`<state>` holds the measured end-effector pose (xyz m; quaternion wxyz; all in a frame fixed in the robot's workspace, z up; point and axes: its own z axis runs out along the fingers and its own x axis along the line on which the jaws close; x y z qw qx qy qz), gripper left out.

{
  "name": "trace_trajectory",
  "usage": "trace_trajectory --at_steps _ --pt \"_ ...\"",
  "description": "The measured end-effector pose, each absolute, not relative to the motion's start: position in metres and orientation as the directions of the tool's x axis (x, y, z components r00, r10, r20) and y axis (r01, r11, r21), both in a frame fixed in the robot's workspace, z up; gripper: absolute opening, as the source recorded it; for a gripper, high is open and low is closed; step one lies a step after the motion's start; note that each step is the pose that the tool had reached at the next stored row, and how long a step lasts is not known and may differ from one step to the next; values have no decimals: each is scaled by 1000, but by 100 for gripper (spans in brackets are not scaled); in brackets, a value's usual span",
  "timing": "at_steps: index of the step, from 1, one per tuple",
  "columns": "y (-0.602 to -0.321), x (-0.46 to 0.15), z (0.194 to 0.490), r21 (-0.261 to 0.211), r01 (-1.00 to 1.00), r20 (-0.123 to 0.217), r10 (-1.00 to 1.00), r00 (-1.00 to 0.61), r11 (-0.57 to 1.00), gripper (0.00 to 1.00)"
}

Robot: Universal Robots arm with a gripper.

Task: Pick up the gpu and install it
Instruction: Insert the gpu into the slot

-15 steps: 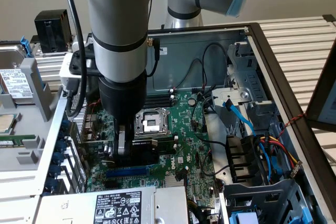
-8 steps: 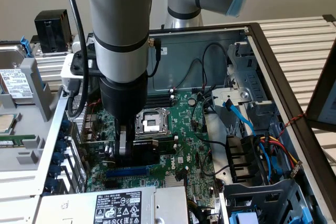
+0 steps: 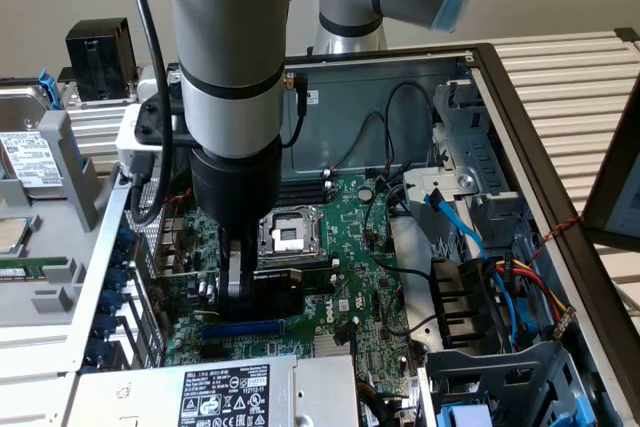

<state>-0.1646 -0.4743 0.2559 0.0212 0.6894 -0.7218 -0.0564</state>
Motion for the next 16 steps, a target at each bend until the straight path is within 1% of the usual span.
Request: trace_trajectory --at_steps 3,16 --pt "-474 -164 256 111 -993 -42 -998 -46 41 28" --pt "-467 -164 256 111 -993 -42 -998 -45 40 28"
